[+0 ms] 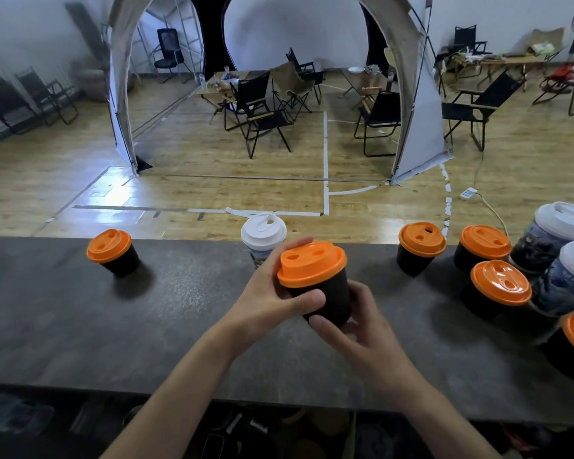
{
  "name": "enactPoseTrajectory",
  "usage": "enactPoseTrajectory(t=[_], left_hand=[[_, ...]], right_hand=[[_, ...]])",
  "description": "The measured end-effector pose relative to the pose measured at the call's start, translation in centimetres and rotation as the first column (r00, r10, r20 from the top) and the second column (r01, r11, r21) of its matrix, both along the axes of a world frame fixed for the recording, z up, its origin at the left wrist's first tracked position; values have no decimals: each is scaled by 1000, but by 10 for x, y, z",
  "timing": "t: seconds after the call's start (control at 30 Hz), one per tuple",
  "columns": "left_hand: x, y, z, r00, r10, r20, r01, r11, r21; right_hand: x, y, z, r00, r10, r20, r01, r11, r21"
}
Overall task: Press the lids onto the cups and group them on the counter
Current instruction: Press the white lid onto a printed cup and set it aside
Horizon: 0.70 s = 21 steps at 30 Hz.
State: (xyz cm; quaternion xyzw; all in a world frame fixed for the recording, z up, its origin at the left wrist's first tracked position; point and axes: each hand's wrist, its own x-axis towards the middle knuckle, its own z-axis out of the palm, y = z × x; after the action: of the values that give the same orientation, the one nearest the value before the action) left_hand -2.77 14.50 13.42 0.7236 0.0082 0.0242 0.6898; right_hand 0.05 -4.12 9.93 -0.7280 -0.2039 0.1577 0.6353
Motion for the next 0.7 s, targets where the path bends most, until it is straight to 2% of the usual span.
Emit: enactPoseTrajectory(t=[0.17,0.4,0.53,0.7], left_hand=[[-16,0,-6,981,180,71,-183,982,48],[-60,44,-31,965,263,-12,-259,958,124],[-89,74,-50,883,469,-3,-456,860,231],[-113,123,-68,788,616,-14,-602,774,196]], right_hand=[[-4,25,-17,988,-3,153,-10,997,82],[-13,69,-40,979,103,178,-100,995,-23],[-19,109,-36,947,206,247,-176,974,-141],[-27,180,-44,920,336,203,-318,941,-116]])
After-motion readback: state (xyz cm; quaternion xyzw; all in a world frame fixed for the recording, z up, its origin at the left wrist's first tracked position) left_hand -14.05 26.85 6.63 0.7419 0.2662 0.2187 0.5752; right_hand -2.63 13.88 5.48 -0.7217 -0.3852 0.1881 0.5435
